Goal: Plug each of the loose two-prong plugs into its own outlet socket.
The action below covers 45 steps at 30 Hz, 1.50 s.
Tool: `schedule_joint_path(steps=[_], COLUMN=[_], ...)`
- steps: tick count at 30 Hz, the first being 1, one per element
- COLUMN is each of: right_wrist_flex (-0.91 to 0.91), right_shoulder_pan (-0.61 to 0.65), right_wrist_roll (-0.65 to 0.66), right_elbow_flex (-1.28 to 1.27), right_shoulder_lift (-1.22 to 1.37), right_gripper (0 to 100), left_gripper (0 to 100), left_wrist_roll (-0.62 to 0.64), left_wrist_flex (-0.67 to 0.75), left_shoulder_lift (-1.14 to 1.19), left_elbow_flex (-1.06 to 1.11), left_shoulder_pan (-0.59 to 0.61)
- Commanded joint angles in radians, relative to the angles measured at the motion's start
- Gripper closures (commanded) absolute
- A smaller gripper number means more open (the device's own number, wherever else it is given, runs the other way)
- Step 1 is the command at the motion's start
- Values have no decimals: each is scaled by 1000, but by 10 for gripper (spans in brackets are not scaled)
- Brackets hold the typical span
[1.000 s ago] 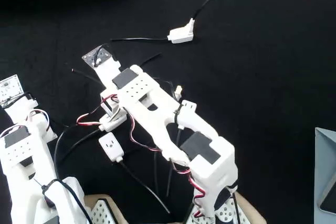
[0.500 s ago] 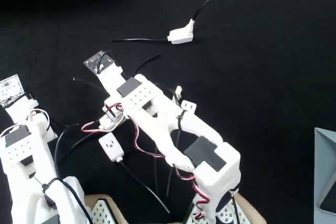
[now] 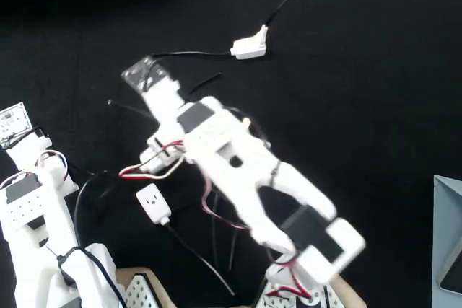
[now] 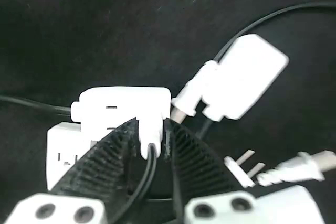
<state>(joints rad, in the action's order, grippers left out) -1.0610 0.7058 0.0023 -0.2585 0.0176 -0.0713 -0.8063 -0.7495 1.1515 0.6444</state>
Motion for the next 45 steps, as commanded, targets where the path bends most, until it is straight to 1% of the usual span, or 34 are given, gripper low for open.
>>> schedule_joint_path(steps=[1,6,10,13,18,21,24,29,31,33,36,38,41,45], right_wrist_flex=[34,195,284,347,578,723,789,784,740,644,474,377,296,219], right_shoulder_pan=[-81,-272,-440,-532,-623,-669,-707,-726,-723,-721,-718,-717,-717,-700], right_wrist_roll=[3,3,3,3,3,2,-3,-3,-5,-9,-86,-94,-97,-97], right_elbow_flex=[-30,-131,-166,-177,-245,-248,-182,-28,18,64,127,160,185,179], right_shoulder_lift=[-173,-268,-280,-277,-243,-139,2,200,225,220,196,180,148,73], right_gripper=[987,987,987,987,987,986,985,982,959,875,730,677,684,748], left_gripper=[967,967,967,967,967,967,967,967,967,967,967,967,967,967], left_wrist_roll=[8,8,8,8,8,8,8,8,8,8,8,8,8,8], left_wrist_flex=[21,21,21,21,21,21,21,21,21,21,21,21,23,23], left_shoulder_lift=[2,2,2,2,2,2,2,2,3,3,3,3,5,5], left_elbow_flex=[-53,-53,-53,-53,-51,-51,-50,-50,-50,-50,-50,-50,-50,-50], left_shoulder_pan=[8,8,8,7,7,7,4,2,2,2,2,2,2,2])
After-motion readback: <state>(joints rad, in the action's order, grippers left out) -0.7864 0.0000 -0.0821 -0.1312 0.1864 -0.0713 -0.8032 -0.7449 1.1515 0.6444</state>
